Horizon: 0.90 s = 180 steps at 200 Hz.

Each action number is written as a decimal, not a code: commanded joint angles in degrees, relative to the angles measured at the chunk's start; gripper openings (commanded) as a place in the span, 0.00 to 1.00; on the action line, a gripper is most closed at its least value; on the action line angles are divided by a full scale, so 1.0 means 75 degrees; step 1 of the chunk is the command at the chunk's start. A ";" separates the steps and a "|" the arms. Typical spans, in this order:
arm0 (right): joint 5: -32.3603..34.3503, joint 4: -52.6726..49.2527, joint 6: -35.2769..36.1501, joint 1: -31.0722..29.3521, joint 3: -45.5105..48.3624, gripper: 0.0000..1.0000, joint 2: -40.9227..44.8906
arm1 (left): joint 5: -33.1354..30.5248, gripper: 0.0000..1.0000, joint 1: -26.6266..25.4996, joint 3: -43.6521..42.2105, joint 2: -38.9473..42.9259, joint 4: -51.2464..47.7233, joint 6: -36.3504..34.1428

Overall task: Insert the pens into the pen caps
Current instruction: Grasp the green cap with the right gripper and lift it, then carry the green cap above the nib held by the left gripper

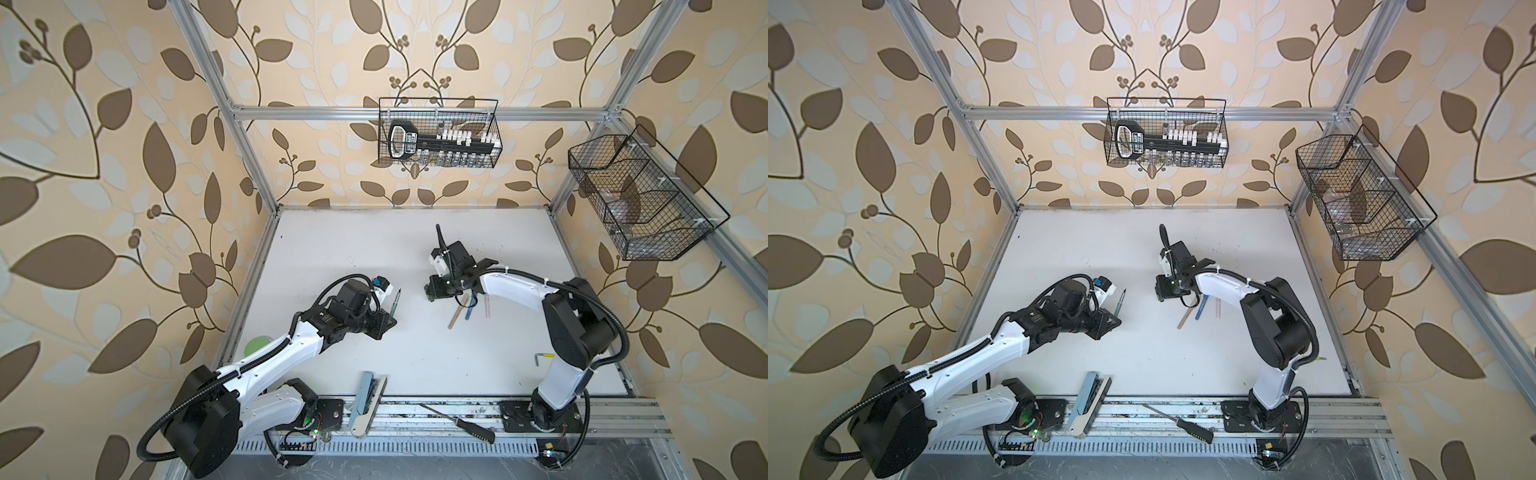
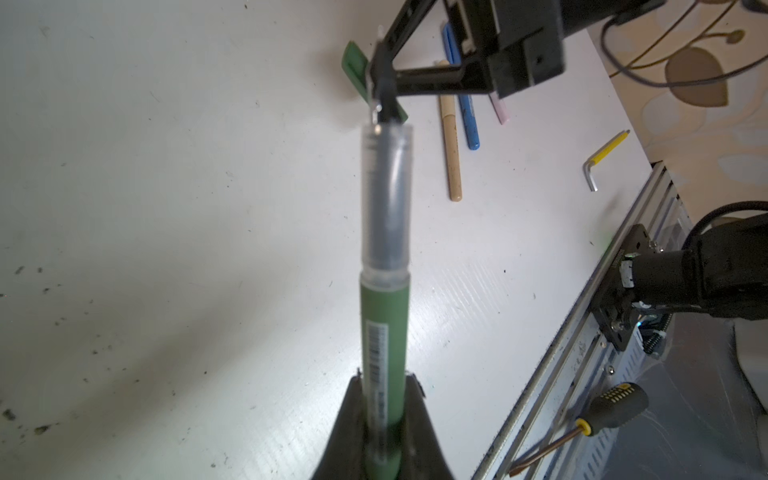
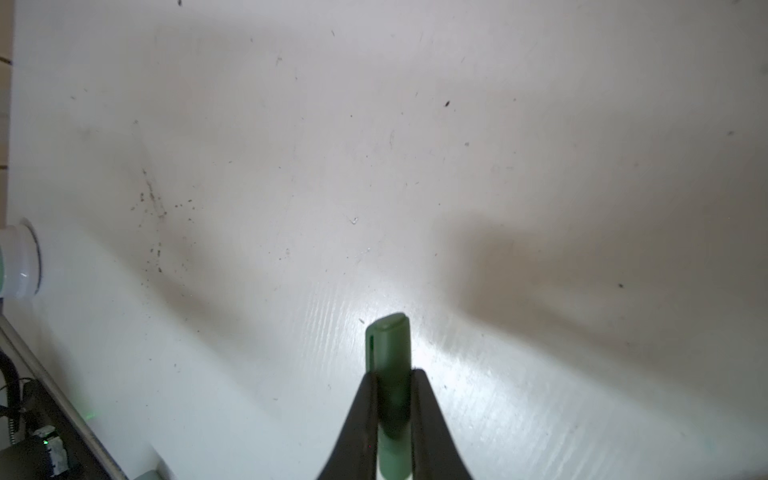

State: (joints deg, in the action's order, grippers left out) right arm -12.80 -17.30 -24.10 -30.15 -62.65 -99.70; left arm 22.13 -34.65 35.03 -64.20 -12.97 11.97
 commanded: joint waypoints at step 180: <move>-0.0443 0.6242 -0.3273 0.0317 0.4364 0.15 0.4655 | -0.0519 0.01 -0.1728 0.0826 -0.0992 0.2455 -0.0055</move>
State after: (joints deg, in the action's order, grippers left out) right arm -16.64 27.46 -46.57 -27.73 -31.07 -66.15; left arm 18.94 -46.61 38.70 -72.93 2.09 11.97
